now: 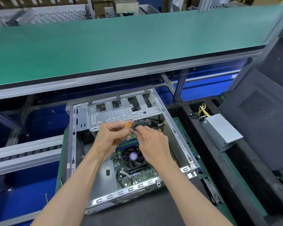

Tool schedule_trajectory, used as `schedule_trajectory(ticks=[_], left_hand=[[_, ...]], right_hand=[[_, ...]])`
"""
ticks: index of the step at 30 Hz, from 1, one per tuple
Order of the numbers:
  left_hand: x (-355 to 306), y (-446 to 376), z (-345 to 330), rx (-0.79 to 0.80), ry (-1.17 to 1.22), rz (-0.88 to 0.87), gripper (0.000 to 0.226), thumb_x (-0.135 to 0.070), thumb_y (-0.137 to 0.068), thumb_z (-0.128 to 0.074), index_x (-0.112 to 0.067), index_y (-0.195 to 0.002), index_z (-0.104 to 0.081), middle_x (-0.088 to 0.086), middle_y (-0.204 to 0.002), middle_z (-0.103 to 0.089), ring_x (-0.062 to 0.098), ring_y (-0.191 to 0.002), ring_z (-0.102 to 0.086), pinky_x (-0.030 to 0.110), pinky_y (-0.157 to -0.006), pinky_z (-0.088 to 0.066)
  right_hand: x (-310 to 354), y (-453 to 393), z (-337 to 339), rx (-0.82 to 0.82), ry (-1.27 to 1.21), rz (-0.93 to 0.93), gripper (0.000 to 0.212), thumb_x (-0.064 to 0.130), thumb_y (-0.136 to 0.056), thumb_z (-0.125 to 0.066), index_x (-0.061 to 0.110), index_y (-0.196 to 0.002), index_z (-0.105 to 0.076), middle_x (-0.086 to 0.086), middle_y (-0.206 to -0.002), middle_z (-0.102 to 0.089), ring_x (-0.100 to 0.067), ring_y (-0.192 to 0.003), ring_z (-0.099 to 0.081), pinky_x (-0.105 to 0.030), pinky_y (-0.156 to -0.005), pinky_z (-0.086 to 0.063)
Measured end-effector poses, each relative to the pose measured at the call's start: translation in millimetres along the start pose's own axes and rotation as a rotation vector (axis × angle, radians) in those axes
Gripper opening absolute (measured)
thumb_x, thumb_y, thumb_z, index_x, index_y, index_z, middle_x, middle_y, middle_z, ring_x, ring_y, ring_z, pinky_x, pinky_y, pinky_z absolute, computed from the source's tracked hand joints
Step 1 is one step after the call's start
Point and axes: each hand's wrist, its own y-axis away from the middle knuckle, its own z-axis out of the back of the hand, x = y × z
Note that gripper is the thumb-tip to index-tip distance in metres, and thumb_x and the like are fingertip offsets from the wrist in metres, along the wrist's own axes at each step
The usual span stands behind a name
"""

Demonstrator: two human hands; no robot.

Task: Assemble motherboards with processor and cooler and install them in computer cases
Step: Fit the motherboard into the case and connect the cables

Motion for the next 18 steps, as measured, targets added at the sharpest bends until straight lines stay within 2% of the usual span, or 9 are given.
schedule_trajectory(ticks=[3,6,13,18], left_hand=[[3.2,-1.5,-5.2,0.003,-0.091,-0.007,0.055,-0.024,-0.054,-0.099,-0.003,-0.101,-0.079,0.018,-0.083,-0.074,0.022,-0.069,-0.069,0.024,-0.07,-0.058],[3.3,-3.4,-5.1,0.022,-0.111,-0.026,0.051,-0.022,-0.057,-0.097,-0.002,-0.1,-0.078,0.015,-0.084,-0.073,0.023,-0.072,-0.069,0.025,-0.069,-0.058],[6.8,-4.4,-1.2,0.053,-0.127,-0.047,0.048,-0.019,-0.064,-0.095,-0.002,-0.105,-0.077,0.013,-0.084,-0.072,0.023,-0.071,-0.066,0.026,-0.072,-0.056],[8.7,-6.1,1.2,0.052,-0.116,-0.049,0.048,-0.018,-0.065,-0.094,-0.001,-0.106,-0.077,0.013,-0.085,-0.071,0.024,-0.072,-0.065,0.026,-0.072,-0.056]], right_hand=[[-0.6,-1.6,-1.2,0.082,-0.032,0.01,0.042,0.044,-0.106,-0.029,0.019,-0.108,-0.062,0.001,-0.089,-0.065,-0.03,-0.078,-0.063,-0.037,-0.053,-0.037],[-1.6,-2.0,-0.8,0.092,-0.055,0.015,0.036,0.039,-0.107,-0.034,0.021,-0.119,-0.062,0.0,-0.095,-0.066,-0.031,-0.082,-0.063,-0.036,-0.055,-0.032],[-1.2,-2.1,0.5,0.095,-0.074,0.007,0.035,0.038,-0.107,-0.035,0.019,-0.119,-0.062,-0.001,-0.096,-0.066,-0.031,-0.08,-0.063,-0.034,-0.056,-0.028],[-0.8,-2.2,0.7,0.085,-0.068,0.016,0.038,0.04,-0.107,-0.032,0.019,-0.117,-0.062,0.0,-0.093,-0.065,-0.029,-0.076,-0.063,-0.034,-0.052,-0.031]])
